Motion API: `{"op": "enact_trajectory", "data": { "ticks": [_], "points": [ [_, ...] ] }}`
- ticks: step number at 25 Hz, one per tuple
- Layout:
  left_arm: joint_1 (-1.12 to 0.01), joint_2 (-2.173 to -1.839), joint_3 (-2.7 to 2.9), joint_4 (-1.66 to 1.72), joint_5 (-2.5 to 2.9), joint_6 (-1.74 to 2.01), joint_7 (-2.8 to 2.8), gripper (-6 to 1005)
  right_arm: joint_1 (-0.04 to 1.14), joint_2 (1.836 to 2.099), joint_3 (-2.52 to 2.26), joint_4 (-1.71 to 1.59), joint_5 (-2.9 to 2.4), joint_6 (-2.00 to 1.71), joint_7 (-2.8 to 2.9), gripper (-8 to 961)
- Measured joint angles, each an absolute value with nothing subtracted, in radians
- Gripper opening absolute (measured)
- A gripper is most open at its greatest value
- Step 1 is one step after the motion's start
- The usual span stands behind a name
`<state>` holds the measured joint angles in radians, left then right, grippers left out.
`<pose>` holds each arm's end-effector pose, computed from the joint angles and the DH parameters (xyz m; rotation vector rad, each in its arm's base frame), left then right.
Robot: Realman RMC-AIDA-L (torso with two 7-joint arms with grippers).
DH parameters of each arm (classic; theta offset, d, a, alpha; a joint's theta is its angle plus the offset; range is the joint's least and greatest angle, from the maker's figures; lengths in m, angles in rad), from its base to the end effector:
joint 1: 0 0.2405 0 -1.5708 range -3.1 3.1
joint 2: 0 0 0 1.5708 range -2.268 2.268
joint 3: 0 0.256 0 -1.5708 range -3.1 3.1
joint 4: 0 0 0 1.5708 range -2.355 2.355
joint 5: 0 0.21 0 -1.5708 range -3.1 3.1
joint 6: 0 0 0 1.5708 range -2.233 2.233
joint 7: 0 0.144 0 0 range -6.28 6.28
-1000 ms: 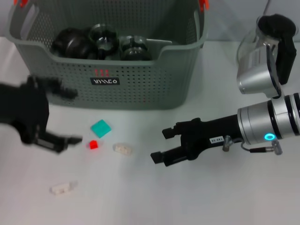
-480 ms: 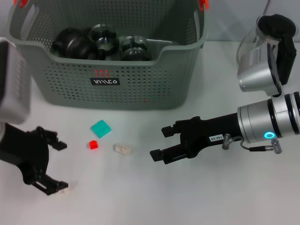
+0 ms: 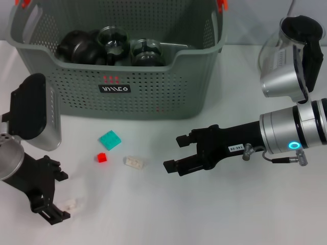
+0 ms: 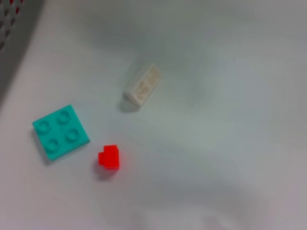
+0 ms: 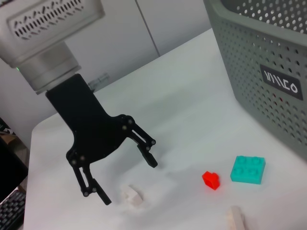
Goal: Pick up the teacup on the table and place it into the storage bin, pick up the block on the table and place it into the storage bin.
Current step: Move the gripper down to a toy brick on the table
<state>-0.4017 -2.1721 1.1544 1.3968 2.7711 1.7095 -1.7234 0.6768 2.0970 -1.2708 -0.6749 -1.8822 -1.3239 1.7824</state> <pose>-0.2618 0.2970 0.0188 -2.8959 -0.3439 0.7426 0.1875 0.3478 -0.0768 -3.0070 0.7733 0.3702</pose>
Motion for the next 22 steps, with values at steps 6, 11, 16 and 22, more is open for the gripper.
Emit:
{"op": "enact_trajectory", "data": {
  "ticks": [6, 11, 16, 22],
  "points": [
    [-0.400, -2.173, 1.175, 1.391, 2.773, 1.697, -1.736, 873, 0.676, 2.097, -1.270, -0.675, -1.882, -1.324, 1.782, 941],
    [-0.393, -2.175, 1.191, 1.390, 2.773, 1.689, -1.736, 865, 0.674, 2.097, -1.268, -0.675, -1.882, -1.324, 1.782, 941],
    [-0.396, -2.174, 1.193, 1.372, 2.774, 1.690, -1.736, 828, 0.674, 2.097, -1.267, -0.675, -1.882, -1.325, 1.783, 941],
    [-0.392, -2.175, 1.199, 1.371, 2.774, 1.683, -1.736, 626, 0.677, 2.097, -1.267, -0.675, -1.882, -1.325, 1.782, 941]
  ]
}}
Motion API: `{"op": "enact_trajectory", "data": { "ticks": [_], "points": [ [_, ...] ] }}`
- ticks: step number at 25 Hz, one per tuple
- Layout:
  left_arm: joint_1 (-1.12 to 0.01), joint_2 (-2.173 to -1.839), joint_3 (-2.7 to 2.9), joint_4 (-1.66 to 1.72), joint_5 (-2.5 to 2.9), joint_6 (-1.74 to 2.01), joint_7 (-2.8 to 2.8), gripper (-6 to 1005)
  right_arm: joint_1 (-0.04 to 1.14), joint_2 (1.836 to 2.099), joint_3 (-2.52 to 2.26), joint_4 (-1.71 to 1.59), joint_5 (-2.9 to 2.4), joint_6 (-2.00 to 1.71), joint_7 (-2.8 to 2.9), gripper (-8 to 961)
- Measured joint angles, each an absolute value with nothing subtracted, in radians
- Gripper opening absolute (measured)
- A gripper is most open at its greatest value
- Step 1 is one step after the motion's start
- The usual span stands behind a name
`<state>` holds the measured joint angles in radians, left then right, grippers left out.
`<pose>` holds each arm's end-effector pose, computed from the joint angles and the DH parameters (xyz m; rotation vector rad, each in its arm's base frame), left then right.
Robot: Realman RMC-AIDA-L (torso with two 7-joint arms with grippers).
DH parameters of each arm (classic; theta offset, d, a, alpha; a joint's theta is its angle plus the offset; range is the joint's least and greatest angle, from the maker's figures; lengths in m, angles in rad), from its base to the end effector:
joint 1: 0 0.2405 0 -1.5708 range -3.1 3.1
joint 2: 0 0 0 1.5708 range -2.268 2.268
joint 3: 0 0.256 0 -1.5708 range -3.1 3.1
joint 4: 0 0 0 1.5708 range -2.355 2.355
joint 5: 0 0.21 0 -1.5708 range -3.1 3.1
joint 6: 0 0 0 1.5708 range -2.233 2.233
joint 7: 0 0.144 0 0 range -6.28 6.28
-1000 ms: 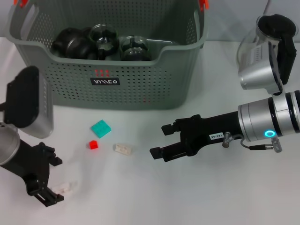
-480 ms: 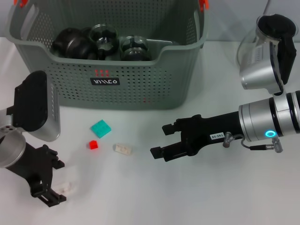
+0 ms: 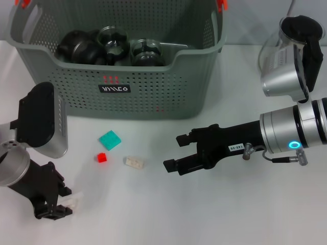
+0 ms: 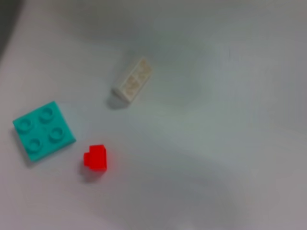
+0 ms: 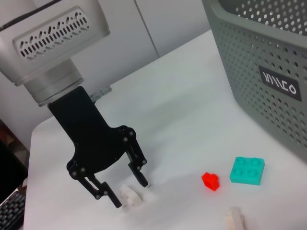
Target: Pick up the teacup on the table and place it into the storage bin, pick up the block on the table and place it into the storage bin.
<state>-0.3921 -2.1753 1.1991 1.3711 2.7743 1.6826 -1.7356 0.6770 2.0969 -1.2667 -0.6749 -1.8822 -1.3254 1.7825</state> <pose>-0.2641 0.2943 0.0082 -2.9107 -0.3393 0.7689 0.1874 0.3482 -0.0763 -3.0050 0.7753 0.3745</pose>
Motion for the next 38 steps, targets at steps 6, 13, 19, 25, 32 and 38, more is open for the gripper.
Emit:
{"op": "enact_trajectory", "data": {
  "ticks": [6, 13, 19, 25, 32, 38],
  "points": [
    [-0.391, -2.175, 1.200, 1.366, 2.775, 1.678, -1.735, 416, 0.678, 2.097, -1.259, -0.675, -1.882, -1.325, 1.783, 941],
    [-0.391, -2.175, 1.200, 1.352, 2.773, 1.678, -1.735, 330, 0.676, 2.097, -1.258, -0.675, -1.882, -1.325, 1.783, 941],
    [-0.391, -2.175, 1.201, 1.346, 2.768, 1.667, -1.735, 308, 0.676, 2.097, -1.258, -0.675, -1.882, -1.325, 1.782, 941],
    [-0.397, -2.175, 1.203, 1.327, 2.773, 1.649, -1.748, 285, 0.674, 2.097, -1.258, -0.675, -1.882, -1.325, 1.783, 941],
    [-0.399, -2.173, 1.196, 1.344, 2.757, 1.662, -1.750, 202, 0.673, 2.097, -1.258, -0.676, -1.882, -1.325, 1.782, 942],
    [-0.430, -2.169, 1.118, 1.462, 2.679, 1.814, -1.751, 157, 0.673, 2.097, -1.258, -0.676, -1.882, -1.325, 1.783, 942]
  ]
}}
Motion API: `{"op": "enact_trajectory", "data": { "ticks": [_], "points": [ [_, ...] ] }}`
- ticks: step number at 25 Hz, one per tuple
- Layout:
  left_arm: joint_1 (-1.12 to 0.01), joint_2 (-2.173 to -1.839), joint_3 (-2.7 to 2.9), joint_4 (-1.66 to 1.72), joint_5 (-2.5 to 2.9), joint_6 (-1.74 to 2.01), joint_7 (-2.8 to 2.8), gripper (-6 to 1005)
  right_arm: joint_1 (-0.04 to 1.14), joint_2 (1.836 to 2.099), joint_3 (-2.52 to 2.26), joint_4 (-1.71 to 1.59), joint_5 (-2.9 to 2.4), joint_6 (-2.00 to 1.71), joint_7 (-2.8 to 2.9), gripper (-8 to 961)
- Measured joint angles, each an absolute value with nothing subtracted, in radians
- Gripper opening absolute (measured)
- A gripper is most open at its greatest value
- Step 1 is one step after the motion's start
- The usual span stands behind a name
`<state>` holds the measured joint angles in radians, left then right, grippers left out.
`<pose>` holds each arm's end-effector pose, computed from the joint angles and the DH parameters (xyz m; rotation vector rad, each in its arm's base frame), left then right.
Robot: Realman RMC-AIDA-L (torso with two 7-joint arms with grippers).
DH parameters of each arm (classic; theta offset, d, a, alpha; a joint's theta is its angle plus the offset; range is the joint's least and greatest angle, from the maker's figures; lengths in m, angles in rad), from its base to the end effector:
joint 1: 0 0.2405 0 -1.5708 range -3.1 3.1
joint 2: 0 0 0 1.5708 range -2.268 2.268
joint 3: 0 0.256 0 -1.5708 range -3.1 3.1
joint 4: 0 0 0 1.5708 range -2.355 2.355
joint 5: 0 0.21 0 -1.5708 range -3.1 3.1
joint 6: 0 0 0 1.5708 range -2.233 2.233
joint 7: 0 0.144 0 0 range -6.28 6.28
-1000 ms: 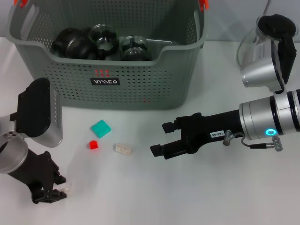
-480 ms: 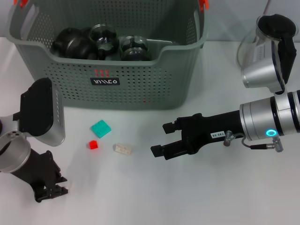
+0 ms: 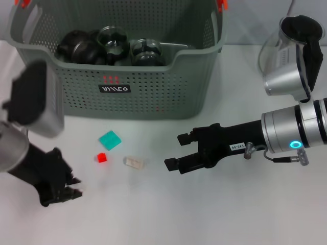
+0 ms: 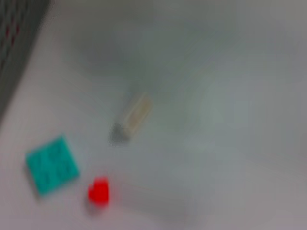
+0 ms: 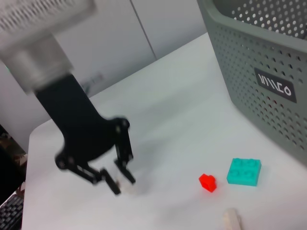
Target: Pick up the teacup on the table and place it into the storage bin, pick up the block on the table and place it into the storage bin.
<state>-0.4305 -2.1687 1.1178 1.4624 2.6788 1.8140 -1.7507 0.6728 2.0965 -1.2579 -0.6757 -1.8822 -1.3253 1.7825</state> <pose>-0.2355 0.2973 0.0275 -2.9513 -0.3335 0.6072 0.1889 0.3486 -0.0748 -2.9950 0.7845 0.3830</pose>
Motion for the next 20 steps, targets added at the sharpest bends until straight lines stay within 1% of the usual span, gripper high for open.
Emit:
{"op": "enact_trajectory", "data": {
  "ticks": [2, 3, 4, 5, 6, 7, 10, 13, 16, 20],
  "points": [
    [-0.467, -2.168, 1.039, 1.509, 2.624, 1.908, -1.754, 158, 0.672, 2.096, -1.258, -0.677, -1.882, -1.325, 1.783, 942],
    [-0.509, -2.168, 0.968, 1.536, 2.579, 1.967, -1.761, 158, 0.672, 2.096, -1.258, -0.677, -1.882, -1.326, 1.783, 942],
    [-0.509, -2.168, 0.968, 1.536, 2.579, 1.967, -1.761, 158, 0.671, 2.096, -1.258, -0.677, -1.882, -1.326, 1.782, 942],
    [-0.546, -2.167, 0.904, 1.554, 2.536, 2.009, -1.773, 159, 0.671, 2.095, -1.258, -0.677, -1.882, -1.326, 1.782, 942],
    [-0.622, -2.164, 0.785, 1.581, 2.457, 2.038, -1.809, 159, 0.671, 2.095, -1.258, -0.676, -1.883, -1.326, 1.781, 942],
    [-0.622, -2.164, 0.785, 1.581, 2.457, 2.038, -1.809, 159, 0.671, 2.095, -1.258, -0.676, -1.883, -1.326, 1.781, 942],
    [-0.694, -2.156, 0.704, 1.590, 2.391, 1.987, -1.869, 160, 0.670, 2.095, -1.258, -0.675, -1.885, -1.327, 1.781, 942],
    [-0.748, -2.139, 0.691, 1.577, 2.351, 1.862, -1.932, 161, 0.669, 2.095, -1.259, -0.675, -1.886, -1.330, 1.782, 942],
    [-0.799, -2.115, 0.702, 1.519, 2.343, 1.728, -1.979, 162, 0.669, 2.095, -1.258, -0.675, -1.886, -1.337, 1.782, 942],
    [-0.847, -2.072, 0.749, 1.365, 2.359, 1.528, -2.011, 163, 0.670, 2.095, -1.258, -0.675, -1.886, -1.338, 1.782, 942]
  ]
}}
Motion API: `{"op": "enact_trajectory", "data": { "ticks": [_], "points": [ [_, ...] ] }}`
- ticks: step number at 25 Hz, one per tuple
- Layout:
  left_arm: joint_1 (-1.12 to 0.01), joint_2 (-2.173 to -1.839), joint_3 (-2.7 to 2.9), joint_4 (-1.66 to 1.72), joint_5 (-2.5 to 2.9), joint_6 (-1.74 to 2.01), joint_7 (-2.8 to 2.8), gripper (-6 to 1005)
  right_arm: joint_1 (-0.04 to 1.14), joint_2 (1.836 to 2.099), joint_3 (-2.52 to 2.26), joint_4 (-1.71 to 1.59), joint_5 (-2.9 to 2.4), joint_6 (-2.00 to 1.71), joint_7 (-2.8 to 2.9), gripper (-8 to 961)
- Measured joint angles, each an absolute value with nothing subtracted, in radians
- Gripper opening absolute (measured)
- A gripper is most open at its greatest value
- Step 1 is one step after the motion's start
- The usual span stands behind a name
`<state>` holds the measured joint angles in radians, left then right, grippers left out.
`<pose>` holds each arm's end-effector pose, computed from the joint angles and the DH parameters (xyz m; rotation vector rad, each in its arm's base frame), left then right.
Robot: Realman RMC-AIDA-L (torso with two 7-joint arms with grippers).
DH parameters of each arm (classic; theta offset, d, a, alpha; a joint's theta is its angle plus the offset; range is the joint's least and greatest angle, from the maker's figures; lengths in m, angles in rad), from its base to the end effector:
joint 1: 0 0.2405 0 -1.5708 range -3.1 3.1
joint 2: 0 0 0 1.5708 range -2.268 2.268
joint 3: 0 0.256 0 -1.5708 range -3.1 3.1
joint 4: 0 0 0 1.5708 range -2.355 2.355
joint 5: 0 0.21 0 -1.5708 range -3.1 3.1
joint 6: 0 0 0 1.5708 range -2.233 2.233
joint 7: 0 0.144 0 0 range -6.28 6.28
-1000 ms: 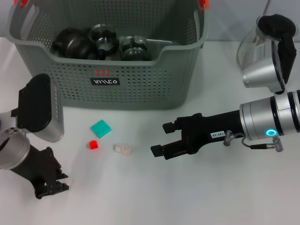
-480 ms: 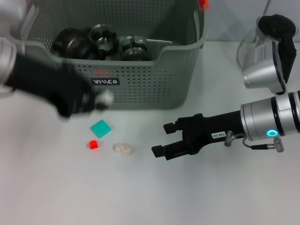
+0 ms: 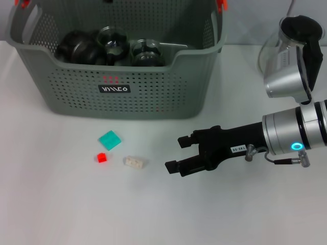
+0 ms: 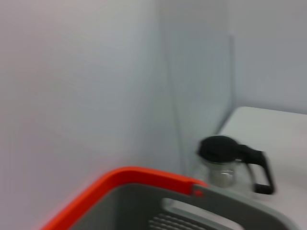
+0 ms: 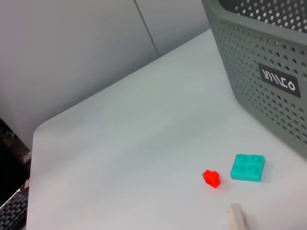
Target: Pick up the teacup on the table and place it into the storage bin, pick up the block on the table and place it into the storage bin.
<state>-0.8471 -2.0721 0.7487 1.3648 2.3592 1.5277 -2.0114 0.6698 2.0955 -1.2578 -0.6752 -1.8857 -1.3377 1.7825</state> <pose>-0.1019 0.4236 0.1102 -2.5361 -0.3311 -0.2442 0.1902 0.3464 -0.0747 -3.0061 0.7891 0.3789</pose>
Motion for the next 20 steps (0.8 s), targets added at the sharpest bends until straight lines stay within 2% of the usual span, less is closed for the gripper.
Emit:
{"op": "enact_trajectory", "data": {
  "ticks": [4, 16, 20],
  "points": [
    [-0.862, -2.053, 0.817, 1.226, 2.360, 1.342, -2.014, 164, 0.671, 2.095, -1.258, -0.675, -1.886, -1.338, 1.783, 942],
    [-0.864, -2.060, 0.869, 1.169, 2.377, 1.206, -2.040, 168, 0.671, 2.094, -1.258, -0.675, -1.884, -1.341, 1.784, 942],
    [-0.849, -2.060, 0.870, 1.205, 2.378, 1.216, -2.041, 401, 0.670, 2.094, -1.258, -0.675, -1.884, -1.341, 1.784, 942]
  ]
}}
